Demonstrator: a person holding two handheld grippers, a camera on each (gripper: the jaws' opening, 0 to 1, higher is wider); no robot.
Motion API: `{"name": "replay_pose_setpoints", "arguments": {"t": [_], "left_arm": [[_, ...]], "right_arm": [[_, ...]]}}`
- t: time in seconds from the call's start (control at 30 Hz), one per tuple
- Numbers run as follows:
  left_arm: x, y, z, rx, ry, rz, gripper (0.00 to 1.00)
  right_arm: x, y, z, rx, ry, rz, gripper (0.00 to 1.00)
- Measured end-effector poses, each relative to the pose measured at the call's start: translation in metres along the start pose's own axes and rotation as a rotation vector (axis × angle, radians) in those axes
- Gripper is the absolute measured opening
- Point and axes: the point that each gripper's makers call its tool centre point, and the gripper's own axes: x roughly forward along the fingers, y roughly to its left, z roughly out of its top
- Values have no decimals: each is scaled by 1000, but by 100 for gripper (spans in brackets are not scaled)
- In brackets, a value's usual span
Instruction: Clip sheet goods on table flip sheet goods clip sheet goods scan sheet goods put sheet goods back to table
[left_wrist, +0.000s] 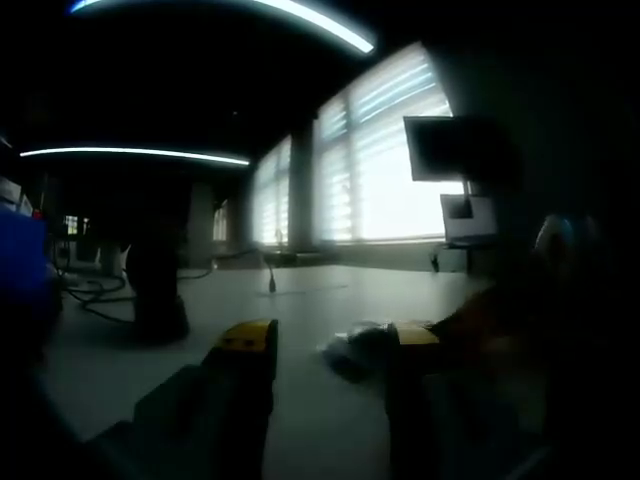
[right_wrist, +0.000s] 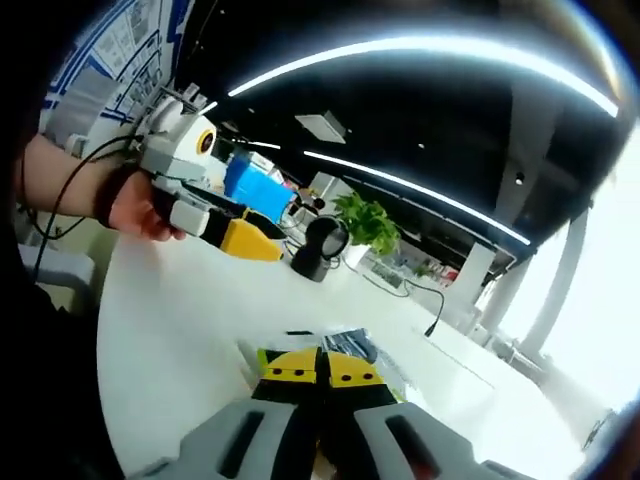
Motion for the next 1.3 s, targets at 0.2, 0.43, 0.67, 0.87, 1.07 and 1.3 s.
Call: {"name": "replay_pose_setpoints", "arguments": {"t": [0.2,0.43,0.67,0.87,1.07,1.3], "left_arm": [[0,0,-1,3,2,-2,36],[0,-1,-1,5,3,-3,36],[0,0,-1,8,5,0,36],[0,-1,-1,6,4,0,36],[1,-2,-2,15,13,-5,36],[1,-1,-3,15,14,0,36]], "right_arm": [[-4,-19,9,51,-27,-44,0],[-10,-48,15,146,-48,-112,0],[-18,-85,15,324,-74,-206,0],[-31,-119,15,433,-122,-284,0],[-41,-144,6,526,-141,-319,0],[-59,-162,-8,615,-142,-431,0]]}}
